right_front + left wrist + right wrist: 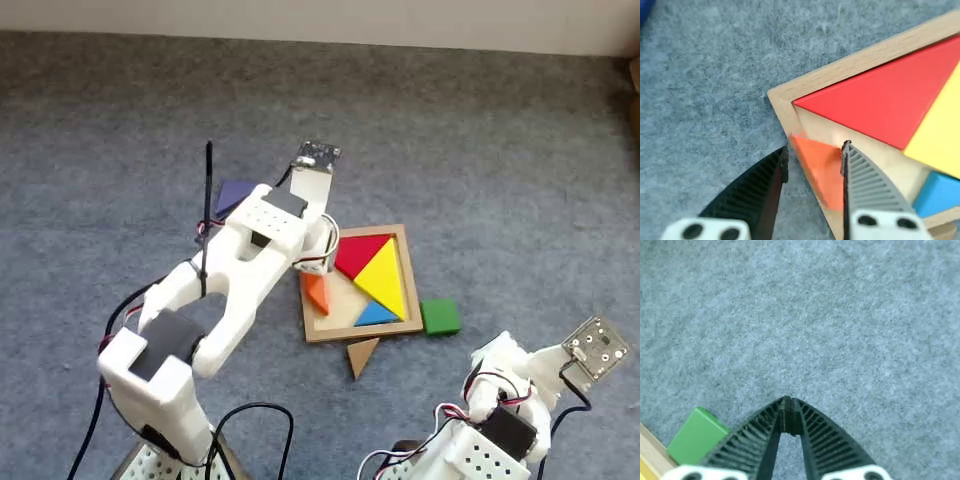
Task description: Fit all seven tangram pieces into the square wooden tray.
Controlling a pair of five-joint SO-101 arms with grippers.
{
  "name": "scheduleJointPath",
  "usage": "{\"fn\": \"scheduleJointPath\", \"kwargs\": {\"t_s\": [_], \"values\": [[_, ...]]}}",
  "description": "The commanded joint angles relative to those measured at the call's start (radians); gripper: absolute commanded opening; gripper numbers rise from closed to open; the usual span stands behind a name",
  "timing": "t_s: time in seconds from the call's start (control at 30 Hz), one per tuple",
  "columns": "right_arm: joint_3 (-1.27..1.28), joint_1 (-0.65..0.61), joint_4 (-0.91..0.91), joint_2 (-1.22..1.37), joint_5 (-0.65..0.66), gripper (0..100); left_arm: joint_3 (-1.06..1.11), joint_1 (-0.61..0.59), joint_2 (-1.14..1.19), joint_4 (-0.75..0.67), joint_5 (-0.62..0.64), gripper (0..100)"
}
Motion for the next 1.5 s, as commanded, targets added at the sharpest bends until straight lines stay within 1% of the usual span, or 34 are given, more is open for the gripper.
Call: {"fn": "scheduleJointPath", "kwargs": {"t_s": [0.0, 0.17, 0.33, 0.4, 0.47, 0.6, 0.67, 0.87, 1.0, 1.13, 1.27, 1.37, 1.47], "values": [[0.108, -0.005, -0.015, -0.004, 0.011, 0.9, -0.025, -0.012, -0.133, 0.015, 0.008, 19], [0.108, -0.005, -0.015, -0.004, 0.011, 0.9, 0.07, -0.005, -0.225, 0.017, 0.003, 19], [0.108, -0.005, -0.015, -0.004, 0.011, 0.9, 0.159, -0.004, -0.245, 0.009, 0.003, 19], [0.108, -0.005, -0.015, -0.004, 0.011, 0.9, 0.185, 0.001, -0.243, -0.026, 0.003, 19], [0.108, -0.005, -0.015, -0.004, 0.011, 0.9, 0.228, 0.019, -0.24, -0.091, 0.003, 19], [0.108, -0.005, -0.015, -0.002, 0.011, 0.9, 0.254, 0.038, -0.165, -0.17, 0.003, 19], [0.108, -0.005, -0.015, -0.002, 0.011, 0.9, 0.205, 0.027, -0.12, -0.161, 0.006, 19], [0.108, -0.005, -0.015, -0.002, 0.011, 0.9, 0.024, -0.044, -0.013, -0.06, 0.006, 19], [0.108, -0.005, -0.015, -0.002, 0.011, 0.9, -0.035, -0.056, -0.007, -0.026, 0.006, 19], [0.108, -0.008, -0.015, -0.002, 0.011, 0.9, -0.082, -0.053, -0.068, 0.066, 0.008, 19], [0.108, -0.01, -0.015, -0.004, 0.011, 0.9, -0.062, -0.058, -0.171, 0.109, 0.008, 19], [0.108, -0.012, -0.015, -0.004, 0.011, 0.9, 0.004, -0.067, -0.248, 0.1, 0.008, 19], [0.104, -0.013, -0.015, -0.004, 0.011, 0.9, 0.094, -0.077, -0.323, 0.054, 0.002, 19]]}}
